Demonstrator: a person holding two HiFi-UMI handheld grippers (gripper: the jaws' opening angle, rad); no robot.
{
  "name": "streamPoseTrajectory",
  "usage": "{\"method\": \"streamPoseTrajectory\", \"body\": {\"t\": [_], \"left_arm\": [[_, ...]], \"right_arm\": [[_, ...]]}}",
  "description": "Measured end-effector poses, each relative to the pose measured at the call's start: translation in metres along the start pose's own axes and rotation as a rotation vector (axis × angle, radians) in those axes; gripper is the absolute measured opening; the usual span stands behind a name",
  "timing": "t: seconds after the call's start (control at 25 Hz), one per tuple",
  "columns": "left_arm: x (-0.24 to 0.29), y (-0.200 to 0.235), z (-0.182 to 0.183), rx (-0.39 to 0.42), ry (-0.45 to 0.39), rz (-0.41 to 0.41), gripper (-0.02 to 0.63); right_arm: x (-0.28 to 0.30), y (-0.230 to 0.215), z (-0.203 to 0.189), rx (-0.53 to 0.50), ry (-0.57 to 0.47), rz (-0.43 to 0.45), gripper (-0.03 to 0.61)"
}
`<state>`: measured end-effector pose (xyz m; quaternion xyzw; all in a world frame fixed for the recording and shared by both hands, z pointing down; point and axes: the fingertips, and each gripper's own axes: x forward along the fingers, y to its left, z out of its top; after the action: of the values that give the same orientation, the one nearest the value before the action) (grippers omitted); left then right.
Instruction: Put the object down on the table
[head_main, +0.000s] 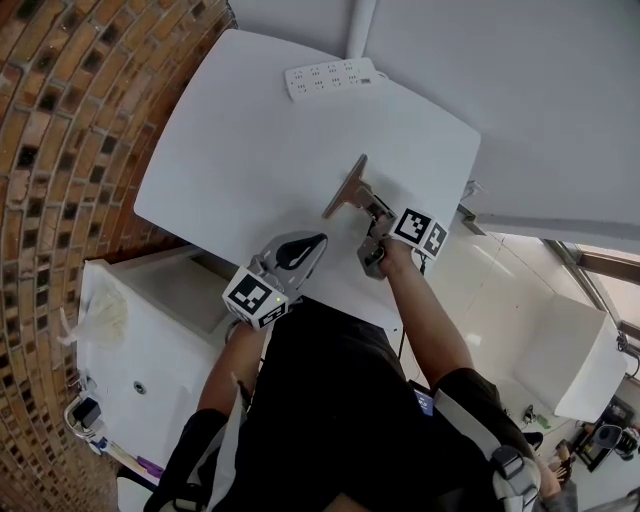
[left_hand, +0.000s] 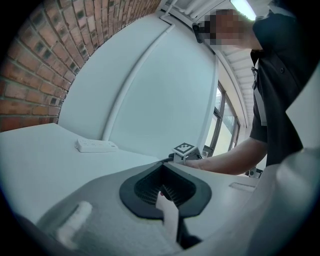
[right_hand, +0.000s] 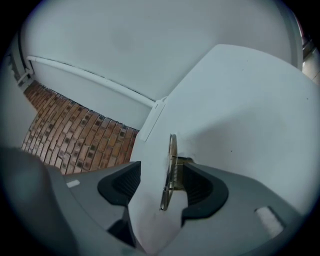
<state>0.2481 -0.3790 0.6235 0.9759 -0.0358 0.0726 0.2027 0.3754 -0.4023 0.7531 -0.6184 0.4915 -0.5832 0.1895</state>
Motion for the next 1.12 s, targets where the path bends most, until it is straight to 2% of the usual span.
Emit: {"method": "streamPoseTrajectory", "body": {"t": [0.12,0.24,0.32,0.4,0.48,0.64,0.84,0.92,1.12], "left_arm": [[0.003,-0.003,0.002,0.012,0.001,-0.015,0.002],[0.004,-0.007,0.004,0.024,-0.005,-0.034,0.002],[0.005,-0.008,0.004,0.031,-0.015,-0.042,0.002],[0.005,-0.007,0.007,0.036,-0.025,-0.039,0.002],[0.006,-0.009,0.014,0.05,-0.033,-0.037,0.002],[0.005,-0.017,0.021,0.082,-0.042,-0.03,0.002],[-0.01,-0.035,0.027,0.101,-0.067,0.011,0.002],[-0.011,-0.044,0.03,0.103,-0.079,0.025,0.002],[0.001,-0.088,0.035,0.129,-0.127,0.012,0.002]], "right_arm": [[-0.012,-0.002,0.006,-0.034,-0.038,-0.018,0.238],[-0.026,-0.001,0.015,-0.059,-0.09,-0.019,0.176],[-0.035,0.009,0.018,-0.07,-0.107,0.038,0.08],[-0.046,0.025,0.018,-0.116,-0.114,0.12,0.013],[-0.058,0.037,0.019,-0.198,-0.124,0.175,0.005],[-0.082,0.053,0.023,-0.373,-0.191,0.222,0.005],[-0.121,0.076,0.014,-0.698,-0.261,0.224,0.005],[-0.137,0.083,0.01,-0.754,-0.281,0.244,0.005],[-0.2,0.082,0.006,-0.812,-0.325,0.271,0.005]]}}
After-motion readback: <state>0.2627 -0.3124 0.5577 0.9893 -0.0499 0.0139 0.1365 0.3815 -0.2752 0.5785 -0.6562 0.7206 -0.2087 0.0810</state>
